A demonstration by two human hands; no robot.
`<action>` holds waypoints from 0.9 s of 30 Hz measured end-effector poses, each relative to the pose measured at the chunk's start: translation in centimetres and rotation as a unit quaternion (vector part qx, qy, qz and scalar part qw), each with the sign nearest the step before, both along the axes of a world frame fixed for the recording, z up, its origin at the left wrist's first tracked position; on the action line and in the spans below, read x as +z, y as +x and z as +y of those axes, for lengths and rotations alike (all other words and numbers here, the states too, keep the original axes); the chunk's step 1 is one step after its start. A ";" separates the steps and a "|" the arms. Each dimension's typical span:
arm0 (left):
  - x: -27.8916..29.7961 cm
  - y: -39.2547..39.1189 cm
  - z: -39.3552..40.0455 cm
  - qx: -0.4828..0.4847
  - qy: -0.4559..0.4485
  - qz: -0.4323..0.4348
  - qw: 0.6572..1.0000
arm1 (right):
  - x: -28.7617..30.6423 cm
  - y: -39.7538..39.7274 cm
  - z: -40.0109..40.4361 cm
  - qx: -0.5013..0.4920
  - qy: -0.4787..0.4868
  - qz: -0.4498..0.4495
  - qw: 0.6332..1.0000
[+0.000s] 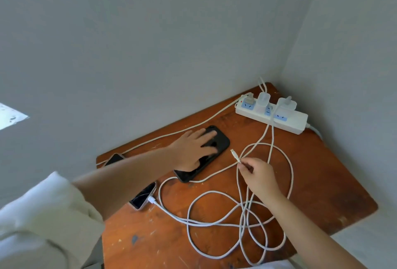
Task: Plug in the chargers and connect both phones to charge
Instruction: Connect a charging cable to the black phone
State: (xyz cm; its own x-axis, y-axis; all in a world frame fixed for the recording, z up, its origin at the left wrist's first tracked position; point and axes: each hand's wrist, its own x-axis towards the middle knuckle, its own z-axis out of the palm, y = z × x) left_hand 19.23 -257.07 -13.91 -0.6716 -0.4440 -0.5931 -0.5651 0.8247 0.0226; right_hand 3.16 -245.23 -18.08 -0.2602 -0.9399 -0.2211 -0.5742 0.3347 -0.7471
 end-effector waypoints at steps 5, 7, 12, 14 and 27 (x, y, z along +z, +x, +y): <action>-2.8 -1.7 2.2 0.286 -0.029 0.051 0.956 | 0.1 -0.3 -0.1 -0.001 -0.015 0.027 1.000; -3.3 -2.5 2.1 0.319 -0.036 0.086 0.943 | 0.1 -0.6 -0.2 0.005 -0.031 0.049 0.998; -2.5 -3.0 1.5 0.353 -0.016 0.131 0.926 | 1.2 -1.3 -0.3 0.033 -0.088 0.104 0.990; -1.3 -2.3 1.8 0.331 -0.023 0.155 0.930 | 2.6 -1.7 -0.7 0.066 -0.133 0.133 0.980; 3.2 5.0 6.4 0.342 -0.044 0.297 0.890 | 11.0 1.0 -1.0 0.203 -0.238 0.262 0.913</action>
